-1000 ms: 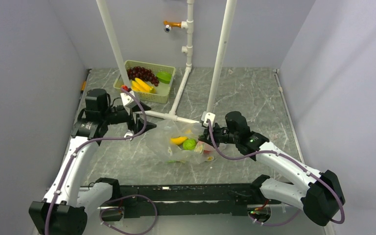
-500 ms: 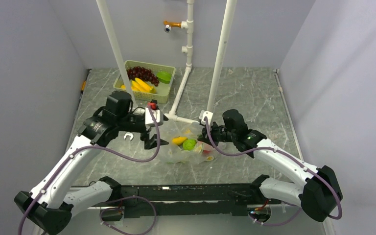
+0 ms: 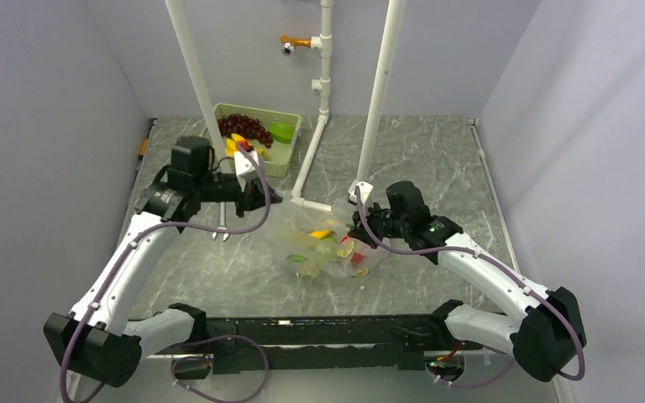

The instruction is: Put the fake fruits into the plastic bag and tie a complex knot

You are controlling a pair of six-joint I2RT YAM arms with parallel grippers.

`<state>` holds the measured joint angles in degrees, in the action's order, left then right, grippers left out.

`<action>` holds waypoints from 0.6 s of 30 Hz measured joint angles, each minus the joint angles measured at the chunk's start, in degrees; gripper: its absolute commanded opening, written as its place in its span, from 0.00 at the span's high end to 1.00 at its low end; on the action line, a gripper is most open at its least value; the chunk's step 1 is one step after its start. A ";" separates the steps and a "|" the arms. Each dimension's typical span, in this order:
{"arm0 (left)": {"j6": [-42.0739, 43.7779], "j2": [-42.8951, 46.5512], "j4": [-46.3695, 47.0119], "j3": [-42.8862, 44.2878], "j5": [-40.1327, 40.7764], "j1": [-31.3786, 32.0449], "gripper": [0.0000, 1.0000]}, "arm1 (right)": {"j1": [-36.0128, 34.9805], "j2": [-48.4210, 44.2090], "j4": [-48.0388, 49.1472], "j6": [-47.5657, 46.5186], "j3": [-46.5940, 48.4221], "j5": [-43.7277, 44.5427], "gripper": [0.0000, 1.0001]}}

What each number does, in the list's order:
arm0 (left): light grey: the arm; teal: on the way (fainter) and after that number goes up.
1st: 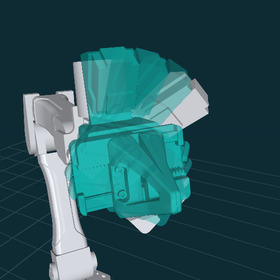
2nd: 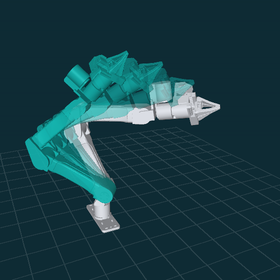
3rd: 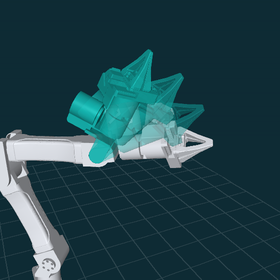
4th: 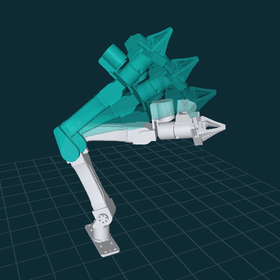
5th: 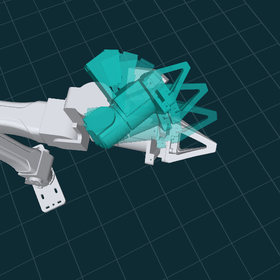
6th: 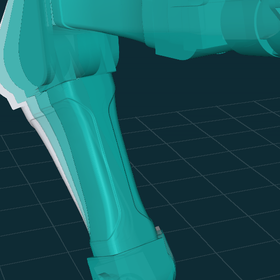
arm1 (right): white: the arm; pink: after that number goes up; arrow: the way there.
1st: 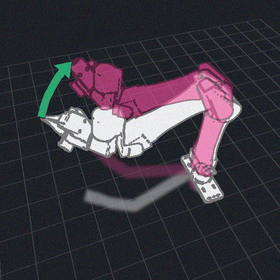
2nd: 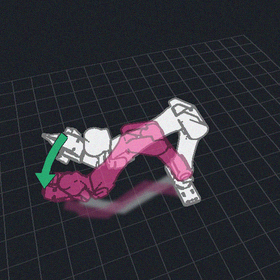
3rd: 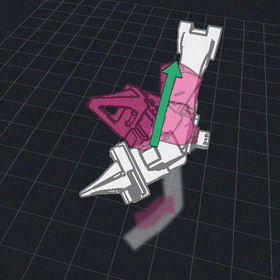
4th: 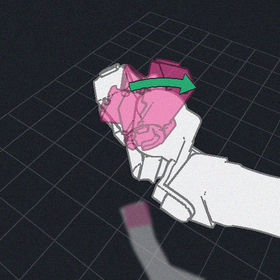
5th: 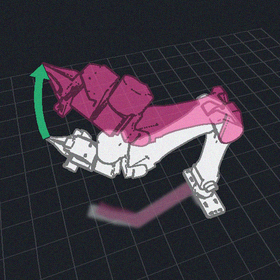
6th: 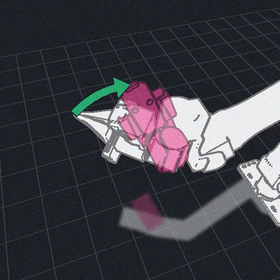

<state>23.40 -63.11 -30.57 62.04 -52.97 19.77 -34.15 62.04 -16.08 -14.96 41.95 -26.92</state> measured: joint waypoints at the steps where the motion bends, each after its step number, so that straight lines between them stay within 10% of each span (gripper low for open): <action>1: 1.53 -0.20 -0.74 2.78 -2.73 -1.29 1.00 | 0.50 0.13 -0.98 0.44 0.46 0.42 1.00; 8: 38.40 -1.84 -26.12 15.76 -11.10 6.03 1.00 | 3.08 5.79 -3.91 2.29 3.21 0.92 1.00; 13: 68.37 -0.11 -41.38 -5.11 -2.75 8.83 1.00 | 5.14 11.28 -7.65 1.53 3.67 2.34 1.00; 18: 79.62 1.64 -36.02 -19.37 5.92 11.63 1.00 | 4.31 15.34 -8.28 0.92 5.66 0.90 1.00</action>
<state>103.02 -61.47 -66.59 42.68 -47.05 31.40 -29.85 77.38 -24.36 -14.04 47.62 -26.02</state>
